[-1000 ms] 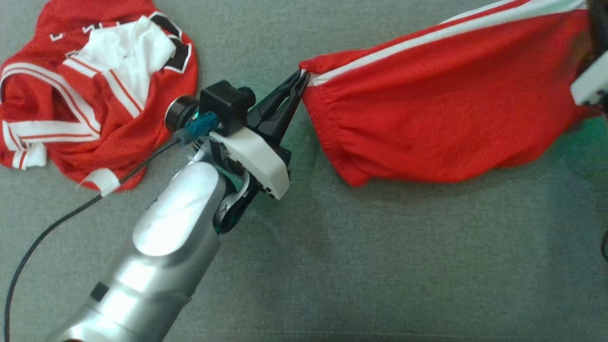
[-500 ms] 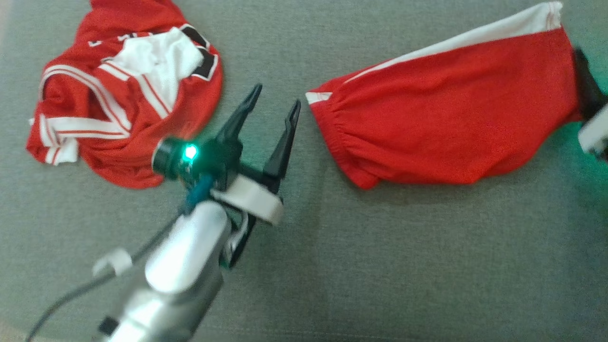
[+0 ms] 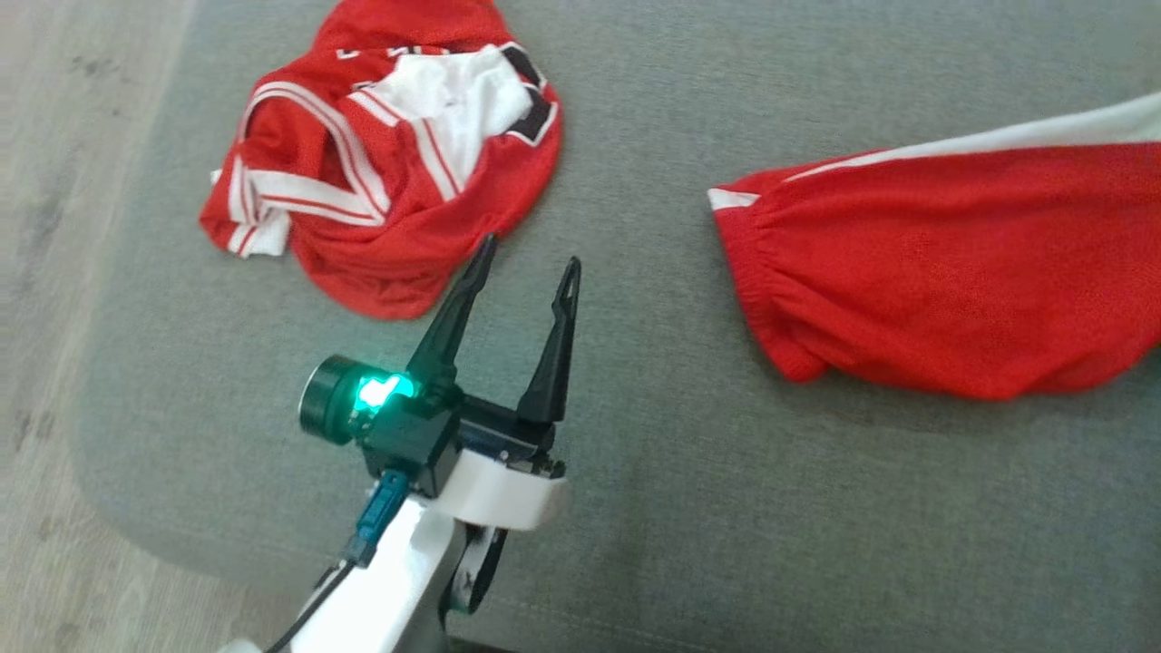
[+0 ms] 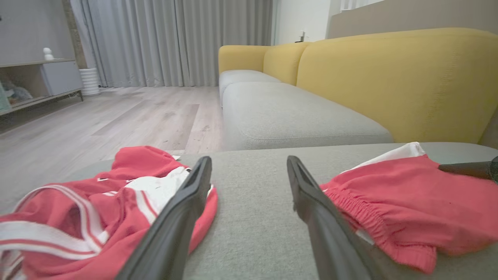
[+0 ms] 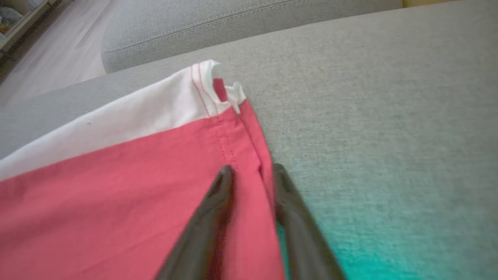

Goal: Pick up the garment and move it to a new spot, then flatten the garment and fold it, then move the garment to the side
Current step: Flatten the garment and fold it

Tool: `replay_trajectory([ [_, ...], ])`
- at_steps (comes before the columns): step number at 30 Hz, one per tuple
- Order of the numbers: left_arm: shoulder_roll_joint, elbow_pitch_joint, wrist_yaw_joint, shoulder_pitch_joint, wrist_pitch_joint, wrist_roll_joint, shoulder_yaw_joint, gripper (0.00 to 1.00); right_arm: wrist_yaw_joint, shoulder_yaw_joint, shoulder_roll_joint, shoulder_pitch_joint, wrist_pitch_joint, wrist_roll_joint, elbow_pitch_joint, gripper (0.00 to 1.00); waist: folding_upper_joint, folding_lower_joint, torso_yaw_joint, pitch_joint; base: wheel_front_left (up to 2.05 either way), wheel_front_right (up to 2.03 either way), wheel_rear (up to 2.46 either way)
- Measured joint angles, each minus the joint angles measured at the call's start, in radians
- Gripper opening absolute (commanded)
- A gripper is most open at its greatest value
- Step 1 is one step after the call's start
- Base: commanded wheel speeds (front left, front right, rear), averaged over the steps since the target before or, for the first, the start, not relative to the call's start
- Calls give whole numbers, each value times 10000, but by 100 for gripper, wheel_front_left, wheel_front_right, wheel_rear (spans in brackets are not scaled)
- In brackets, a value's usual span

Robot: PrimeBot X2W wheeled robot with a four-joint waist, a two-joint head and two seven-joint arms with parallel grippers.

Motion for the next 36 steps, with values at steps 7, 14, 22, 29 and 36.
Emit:
replay_trajectory([
  [7,15,-69,-29,429,0,249,560,100,0,86,102,46,-462,140,182,0,0,1,-288,-270,0,0,0],
  [14,21,-169,-219,765,-2,548,940,100,0,-90,0,610,-1266,130,508,0,0,0,-1301,-604,0,0,0],
  [22,6,-59,-408,897,0,709,1258,100,0,-389,-314,909,-2084,61,270,0,0,1,-2180,-874,0,0,0],
  [29,-40,73,-621,1116,0,784,1490,100,0,-73,192,835,-2328,-583,-1898,0,0,0,-2320,-1407,0,0,0],
  [36,-107,236,-721,1545,0,796,1524,100,0,198,1825,1672,-1697,-1505,-4684,0,0,0,-1956,-1847,0,0,0],
])
